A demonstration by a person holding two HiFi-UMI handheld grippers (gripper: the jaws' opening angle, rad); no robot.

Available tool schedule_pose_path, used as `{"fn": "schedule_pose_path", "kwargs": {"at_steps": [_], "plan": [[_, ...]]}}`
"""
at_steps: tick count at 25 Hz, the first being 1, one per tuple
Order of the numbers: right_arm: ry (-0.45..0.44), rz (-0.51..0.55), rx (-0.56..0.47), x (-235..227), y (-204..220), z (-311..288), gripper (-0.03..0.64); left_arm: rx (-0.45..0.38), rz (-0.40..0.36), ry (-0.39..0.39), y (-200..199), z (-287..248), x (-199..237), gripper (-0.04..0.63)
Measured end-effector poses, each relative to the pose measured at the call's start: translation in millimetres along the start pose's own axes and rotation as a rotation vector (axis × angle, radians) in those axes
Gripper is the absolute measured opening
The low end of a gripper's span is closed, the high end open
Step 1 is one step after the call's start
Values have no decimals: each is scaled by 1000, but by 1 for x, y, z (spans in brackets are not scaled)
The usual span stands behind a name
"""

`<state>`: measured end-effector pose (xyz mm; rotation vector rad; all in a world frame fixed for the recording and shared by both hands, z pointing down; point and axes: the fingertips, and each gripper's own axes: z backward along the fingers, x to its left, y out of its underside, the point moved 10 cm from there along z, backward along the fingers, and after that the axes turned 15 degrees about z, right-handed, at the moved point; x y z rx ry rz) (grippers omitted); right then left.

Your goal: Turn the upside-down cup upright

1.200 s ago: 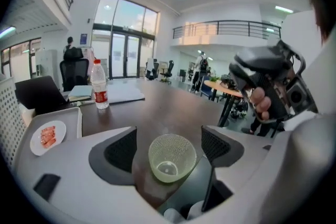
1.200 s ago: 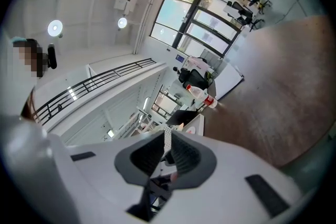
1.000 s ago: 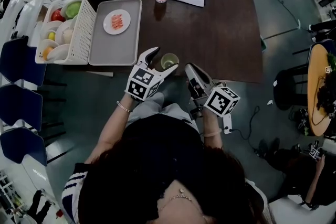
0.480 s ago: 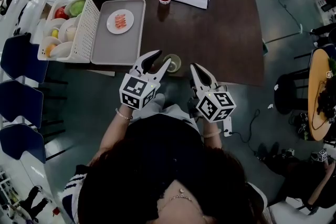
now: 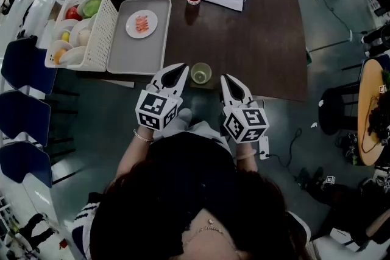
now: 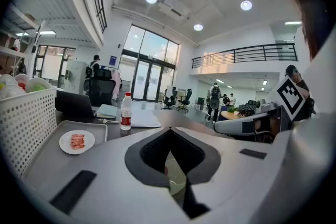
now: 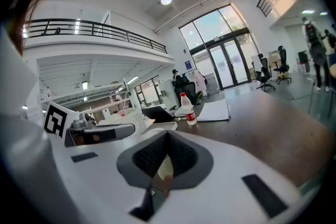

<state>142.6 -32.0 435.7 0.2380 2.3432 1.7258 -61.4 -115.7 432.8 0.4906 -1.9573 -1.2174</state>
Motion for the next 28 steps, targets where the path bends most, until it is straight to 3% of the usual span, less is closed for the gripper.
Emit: {"fn": "schedule_pose_path", "kwargs": {"at_steps": [6, 10, 14, 18, 23, 28], "plan": [[8, 42, 24, 3, -1, -1, 18, -12, 46, -55, -1, 3, 5, 3], [19, 70, 30, 5, -2, -3, 18, 6, 55, -17, 0, 6, 5, 3], [18, 67, 17, 6, -3, -4, 18, 1, -14, 41, 2, 7, -1, 2], [8, 61, 10, 8, -4, -6, 18, -71, -124, 41, 4, 11, -5, 3], [12, 84, 20, 11, -7, -8, 18, -92, -13, 90, 0, 12, -1, 2], [22, 109, 41, 16, -9, -14, 18, -74, 20, 98, -4, 12, 6, 2]]}}
